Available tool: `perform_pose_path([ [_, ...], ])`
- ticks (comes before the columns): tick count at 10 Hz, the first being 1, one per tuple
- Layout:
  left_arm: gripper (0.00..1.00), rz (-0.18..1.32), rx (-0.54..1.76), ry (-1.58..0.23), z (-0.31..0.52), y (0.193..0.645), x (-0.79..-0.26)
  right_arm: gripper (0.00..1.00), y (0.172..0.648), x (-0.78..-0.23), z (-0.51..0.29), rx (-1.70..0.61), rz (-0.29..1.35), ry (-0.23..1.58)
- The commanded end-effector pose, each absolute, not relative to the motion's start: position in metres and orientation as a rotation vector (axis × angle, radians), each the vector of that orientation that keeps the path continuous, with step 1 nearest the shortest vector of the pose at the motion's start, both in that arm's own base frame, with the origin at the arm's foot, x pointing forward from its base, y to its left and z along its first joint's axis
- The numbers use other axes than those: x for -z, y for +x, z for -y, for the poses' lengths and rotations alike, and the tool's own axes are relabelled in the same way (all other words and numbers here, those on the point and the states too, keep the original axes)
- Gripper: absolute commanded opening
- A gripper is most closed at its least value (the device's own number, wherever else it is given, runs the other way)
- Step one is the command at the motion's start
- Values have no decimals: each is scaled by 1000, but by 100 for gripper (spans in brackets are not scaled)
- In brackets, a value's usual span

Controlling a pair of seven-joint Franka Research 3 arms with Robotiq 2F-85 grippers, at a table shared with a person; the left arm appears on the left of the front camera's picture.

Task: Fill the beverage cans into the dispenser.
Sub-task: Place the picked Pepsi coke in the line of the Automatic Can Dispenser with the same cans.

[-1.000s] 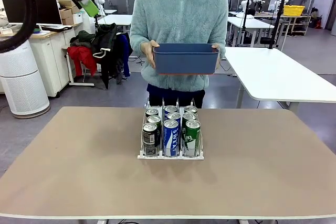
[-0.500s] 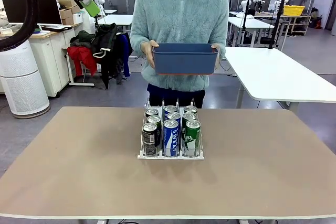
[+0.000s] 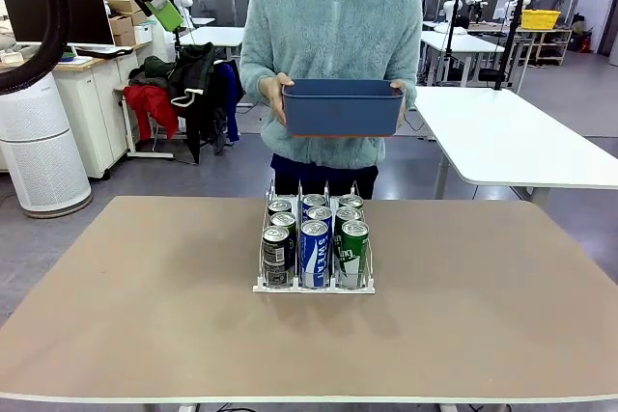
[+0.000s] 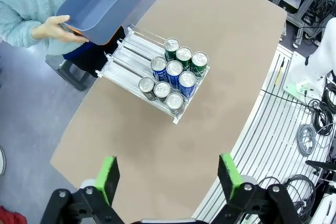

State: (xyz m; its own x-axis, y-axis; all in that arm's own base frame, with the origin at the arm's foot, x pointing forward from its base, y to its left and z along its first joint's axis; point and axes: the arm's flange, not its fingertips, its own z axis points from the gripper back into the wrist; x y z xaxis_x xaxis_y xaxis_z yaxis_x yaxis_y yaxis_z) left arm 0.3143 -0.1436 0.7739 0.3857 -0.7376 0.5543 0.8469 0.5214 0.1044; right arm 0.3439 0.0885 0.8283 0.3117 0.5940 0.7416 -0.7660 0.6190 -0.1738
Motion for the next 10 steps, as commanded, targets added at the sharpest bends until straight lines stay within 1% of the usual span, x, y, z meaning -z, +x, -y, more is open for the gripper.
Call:
perform_pose_path([
  [1, 100, 601, 1002, -246, 145, 315, -778, 100, 344, -828, -89, -906, 872, 226],
  [4, 100, 616, 1009, -320, 138, 319, -789, 100, 344, -828, -89, -906, 872, 226],
  [10, 100, 646, 997, -229, 143, 316, -804, 100, 344, -828, -89, -906, 872, 226],
])
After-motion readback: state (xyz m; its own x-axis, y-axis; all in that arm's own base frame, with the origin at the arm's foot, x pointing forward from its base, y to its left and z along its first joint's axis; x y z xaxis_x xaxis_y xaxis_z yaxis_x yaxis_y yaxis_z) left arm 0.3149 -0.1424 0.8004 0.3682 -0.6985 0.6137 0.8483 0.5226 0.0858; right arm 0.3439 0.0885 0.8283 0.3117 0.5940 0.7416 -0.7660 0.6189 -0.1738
